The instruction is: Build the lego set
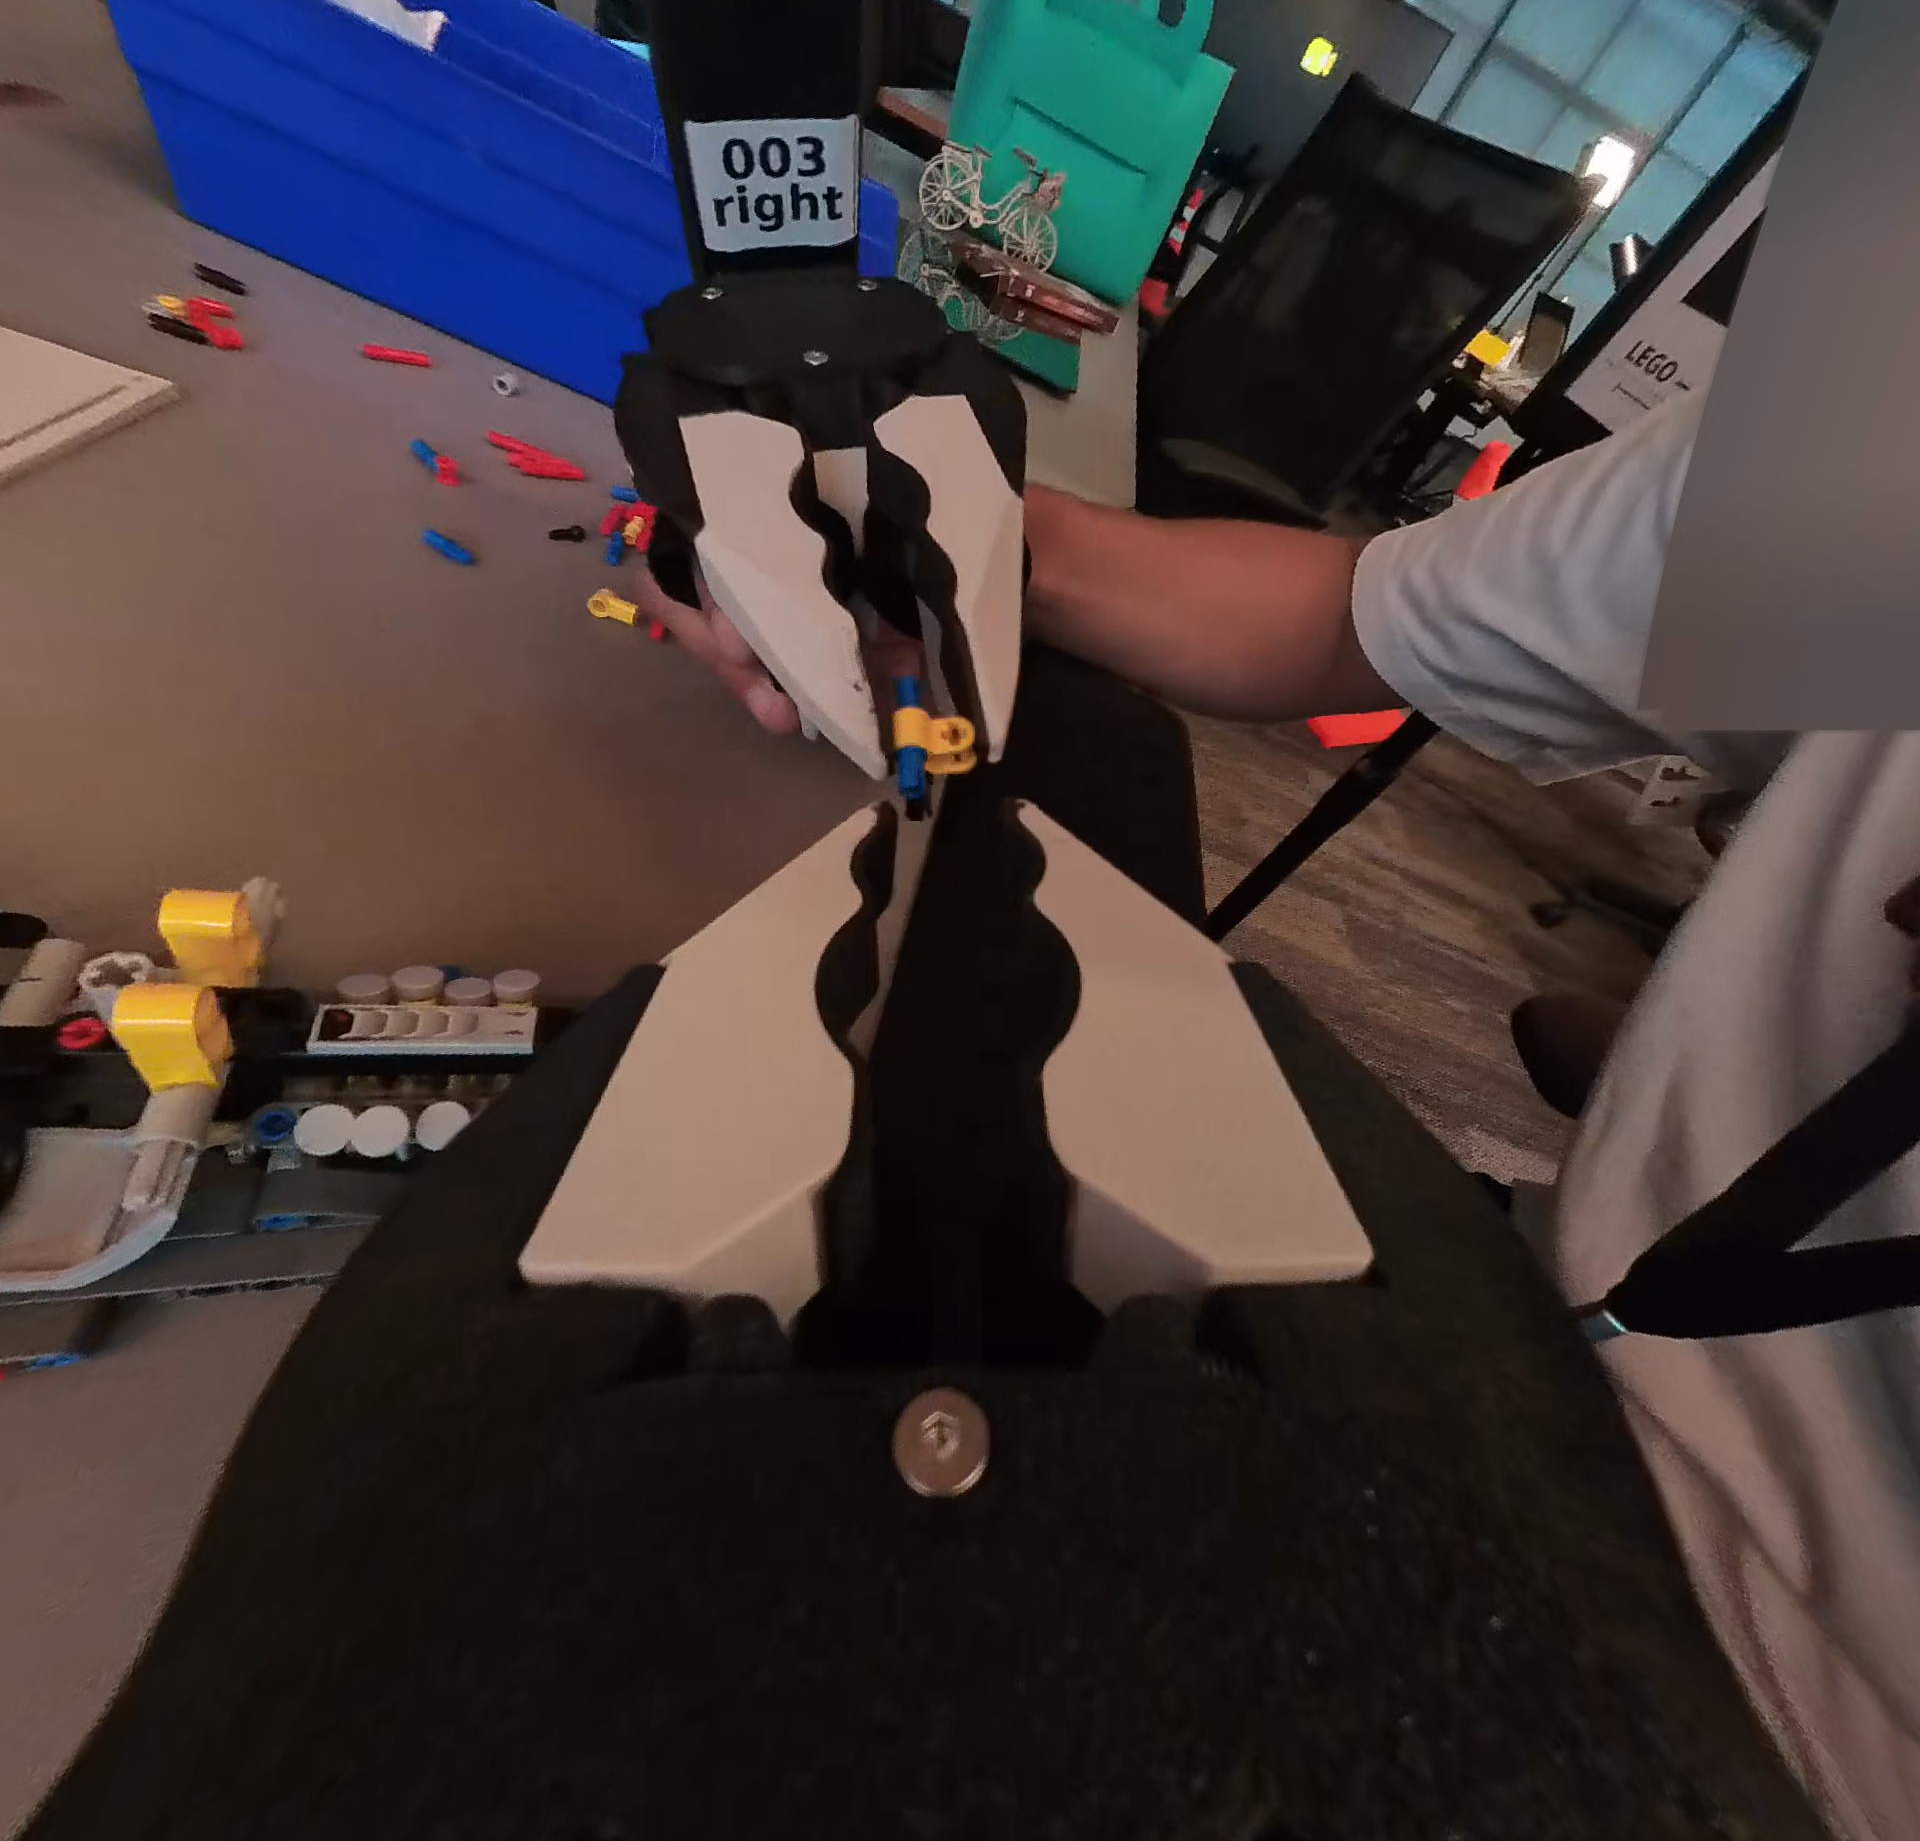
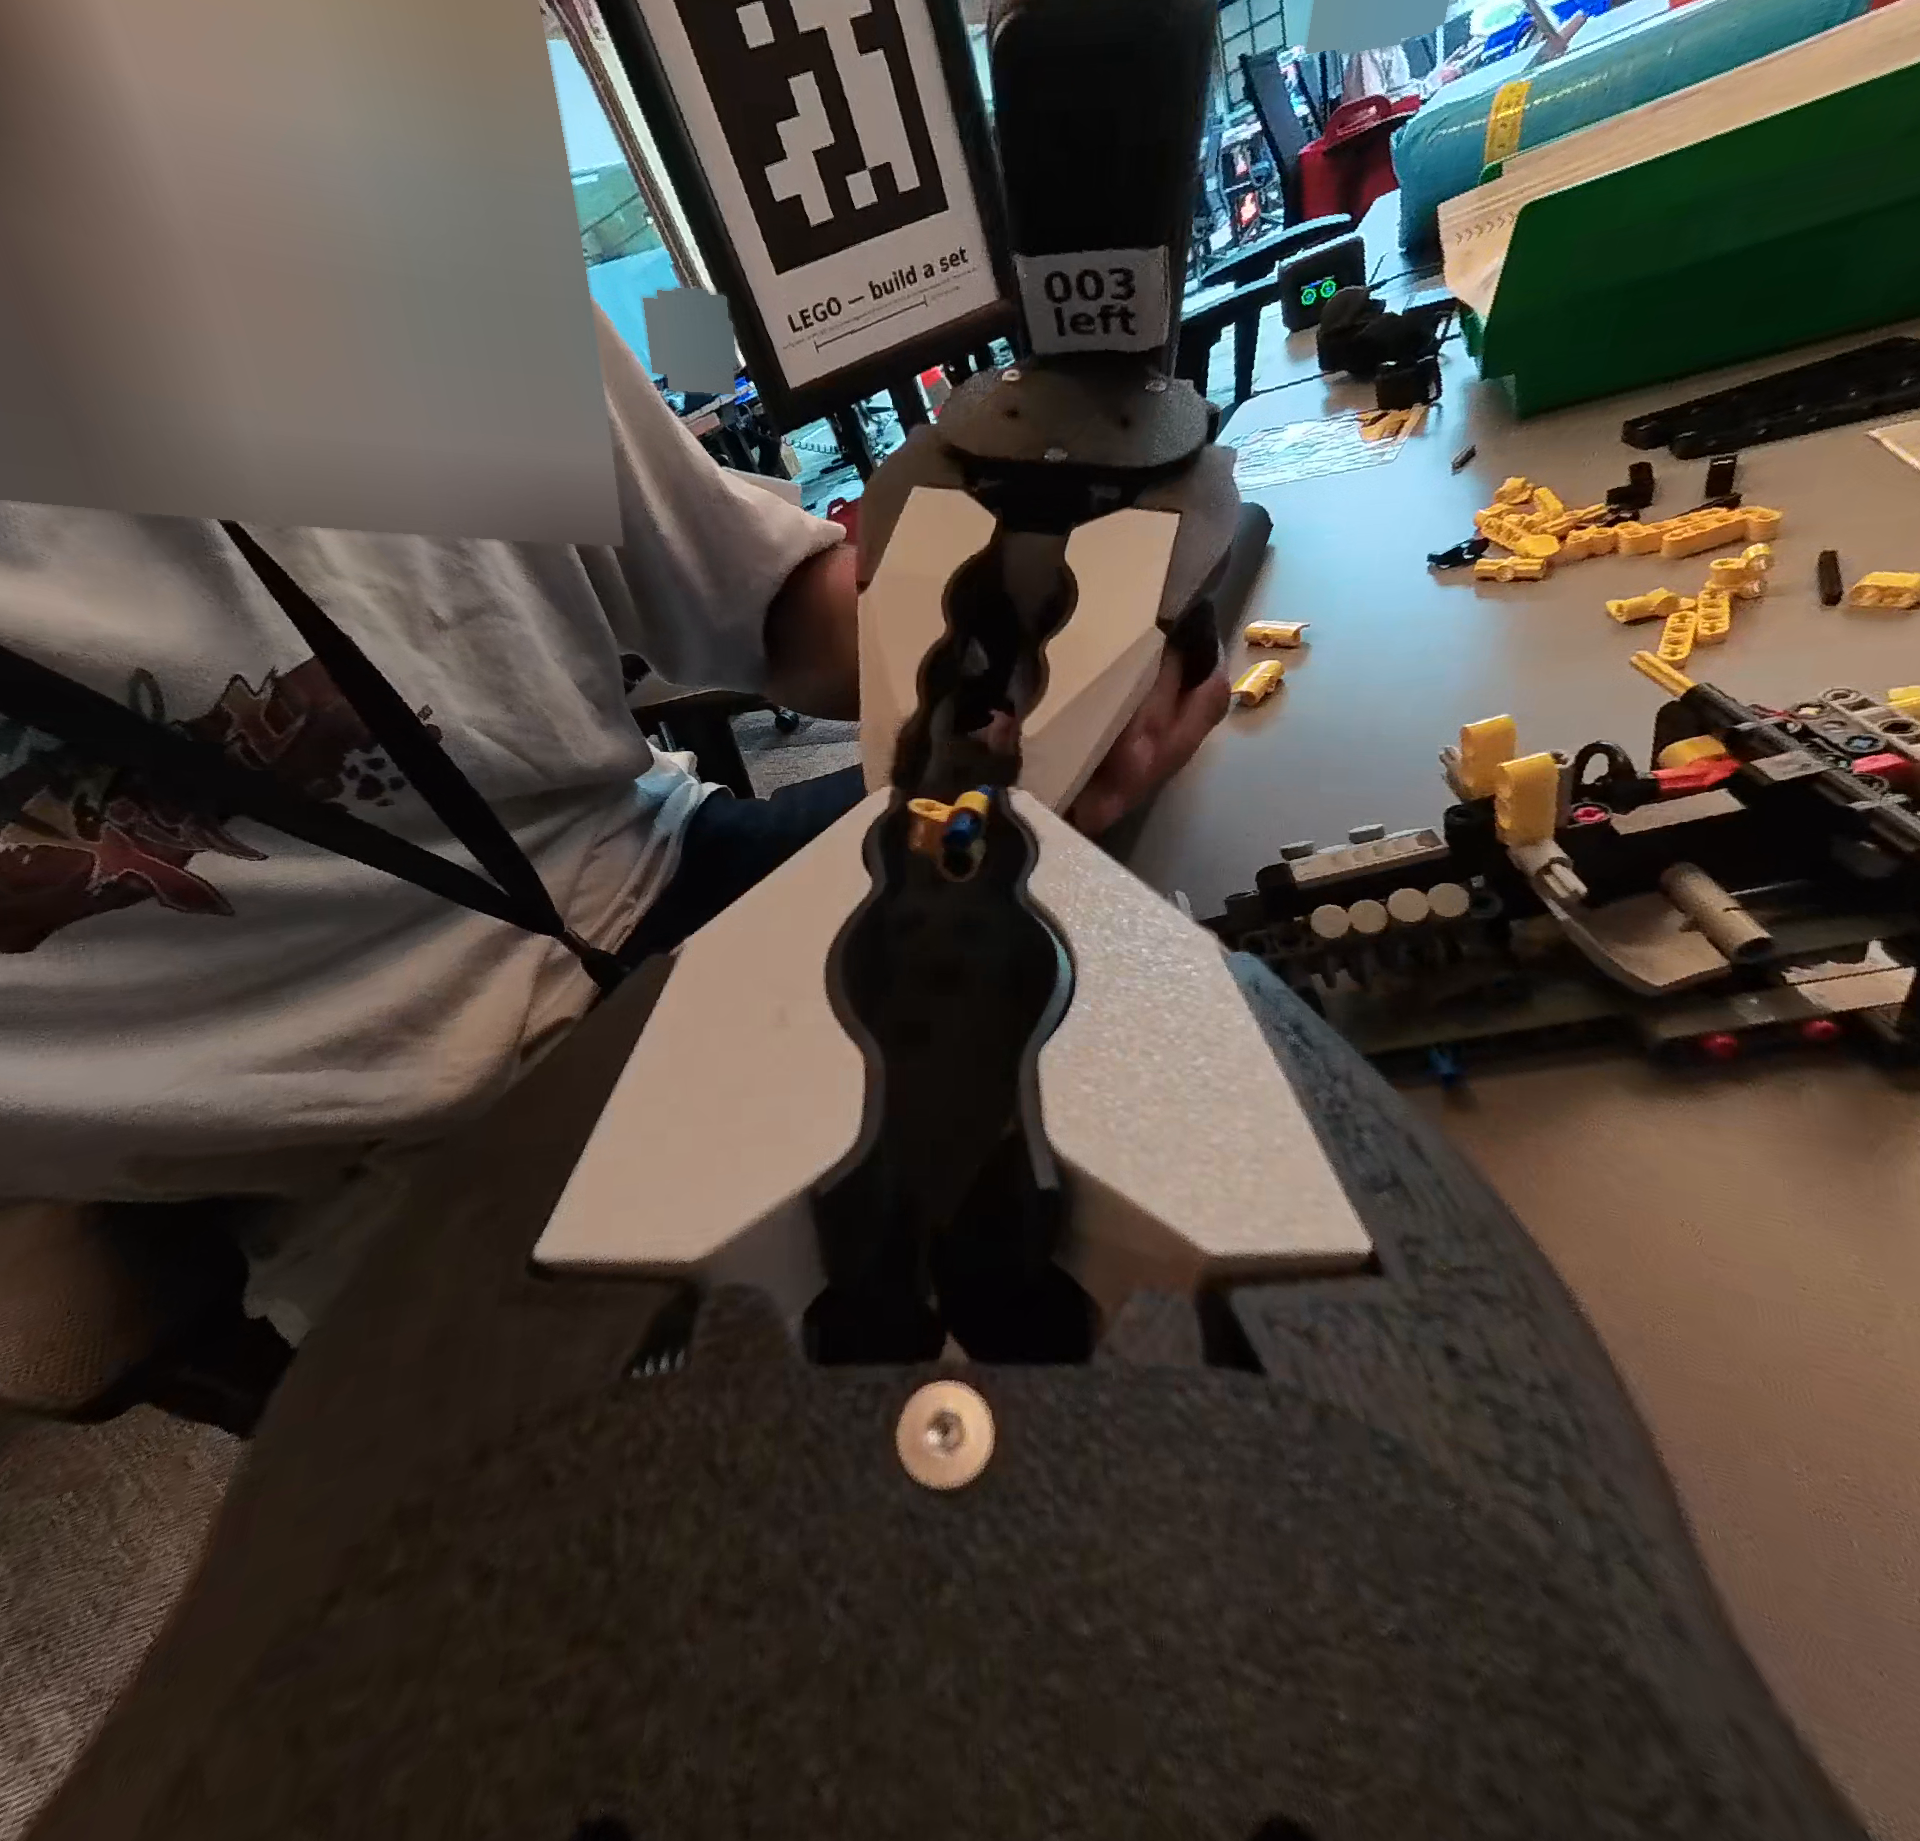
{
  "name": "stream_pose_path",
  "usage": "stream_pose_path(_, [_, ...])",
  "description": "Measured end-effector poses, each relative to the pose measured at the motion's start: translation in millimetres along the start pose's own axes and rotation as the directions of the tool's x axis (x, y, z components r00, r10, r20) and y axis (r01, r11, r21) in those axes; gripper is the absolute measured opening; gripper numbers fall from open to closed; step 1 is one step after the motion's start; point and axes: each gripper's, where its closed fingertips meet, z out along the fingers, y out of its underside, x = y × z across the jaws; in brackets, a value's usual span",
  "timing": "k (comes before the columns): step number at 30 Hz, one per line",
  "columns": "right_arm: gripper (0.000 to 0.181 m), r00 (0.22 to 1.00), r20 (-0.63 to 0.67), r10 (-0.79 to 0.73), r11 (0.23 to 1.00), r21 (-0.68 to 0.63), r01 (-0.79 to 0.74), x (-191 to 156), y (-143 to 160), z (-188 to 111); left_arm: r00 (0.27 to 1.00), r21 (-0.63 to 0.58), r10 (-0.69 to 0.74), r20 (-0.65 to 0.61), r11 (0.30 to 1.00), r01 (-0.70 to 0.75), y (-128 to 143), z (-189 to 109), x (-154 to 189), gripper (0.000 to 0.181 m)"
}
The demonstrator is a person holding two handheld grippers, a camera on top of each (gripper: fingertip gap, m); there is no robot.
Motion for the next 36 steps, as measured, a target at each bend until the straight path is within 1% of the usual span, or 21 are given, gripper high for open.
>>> stream_pose_path(4, [0.016,1.000,0.010,0.013,1.000,-0.009,-0.013,0.0,3.7,2.1,0.998,-0.015,0.051,0.038,0.999,-0.050,0.7,2.2,-2.0,0.020])
stream_pose_path(6, [0.016,0.999,0.021,0.029,1.000,0.001,-0.029,-0.8,2.6,1.7,0.996,-0.009,0.063,0.067,0.998,-0.063,-0.5,1.6,-6.1,0.008])
stream_pose_path(8, [0.016,1.000,0.016,0.022,1.000,0.004,-0.022,-0.8,1.6,1.7,0.997,0.001,0.058,0.060,0.998,-0.058,-1.7,1.1,-5.9,0.007])
stream_pose_path(10, [0.016,1.000,0.016,0.021,1.000,0.004,-0.021,-1.1,0.8,1.7,0.998,0.010,0.043,0.051,0.999,-0.043,-2.7,0.5,-6.5,0.006])
stream_pose_path(12, [0.016,1.000,0.002,0.003,1.000,0.029,-0.003,0.9,-2.9,-0.1,0.998,0.045,0.030,0.057,0.998,-0.033,-7.6,-1.9,-8.4,0.006])
stream_pose_path(13, [0.019,1.000,-0.007,-0.003,0.999,0.035,0.004,2.5,-4.4,-1.6,0.998,0.067,0.017,0.068,0.998,-0.022,-10.7,-4.0,-11.2,0.005])
stream_pose_path(14, [0.025,0.999,-0.041,0.000,0.999,0.038,0.001,8.1,-5.3,-3.8,0.996,0.089,-0.007,0.084,0.996,0.000,-13.7,-6.7,-16.3,0.005])
stream_pose_path(15, [0.027,0.998,-0.069,0.006,0.999,0.036,-0.004,13.4,-5.2,-6.3,0.997,0.111,-0.036,0.074,0.993,0.027,-16.0,-9.0,-18.5,0.005])
stream_pose_path(17, [0.025,0.994,-0.109,0.014,0.999,0.041,-0.010,20.8,-6.5,-9.9,0.995,0.141,-0.083,0.056,0.987,0.074,-18.7,-12.2,-22.2,0.005])
stream_pose_path(23, [0.020,0.992,-0.117,0.044,0.999,0.027,-0.041,23.6,-2.9,-7.7,0.986,0.141,-0.164,0.017,0.977,0.160,-18.0,-9.9,-28.1,0.005])
stream_pose_path(26, [0.015,0.993,-0.110,0.046,0.999,0.029,-0.043,21.5,-3.7,-8.2,0.986,0.130,-0.169,0.005,0.977,0.167,-16.8,-7.7,-27.2,0.005])
stream_pose_path(29, [0.012,0.992,-0.122,0.036,0.999,0.010,-0.035,22.4,-0.4,-7.0,0.981,0.127,-0.188,-0.034,0.973,0.191,-16.6,-7.1,-24.2,0.006])
stream_pose_path(32, [0.009,0.990,-0.144,0.008,1.000,0.003,-0.007,23.3,-0.1,-5.5,0.979,0.120,-0.203,-0.034,0.971,0.206,-15.3,-6.2,-26.1,0.006])
stream_pose_path(34, [0.010,0.987,-0.161,-0.020,1.000,0.005,0.021,24.3,-1.2,-6.9,0.979,0.118,-0.201,-0.021,0.972,0.202,-14.5,-5.8,-27.3,0.006])
stream_pose_path(36, [0.017,0.987,-0.158,-0.024,1.000,0.015,0.026,22.9,-3.9,-9.1,0.980,0.127,-0.198,0.011,0.972,0.195,-14.8,-6.8,-31.1,0.005])
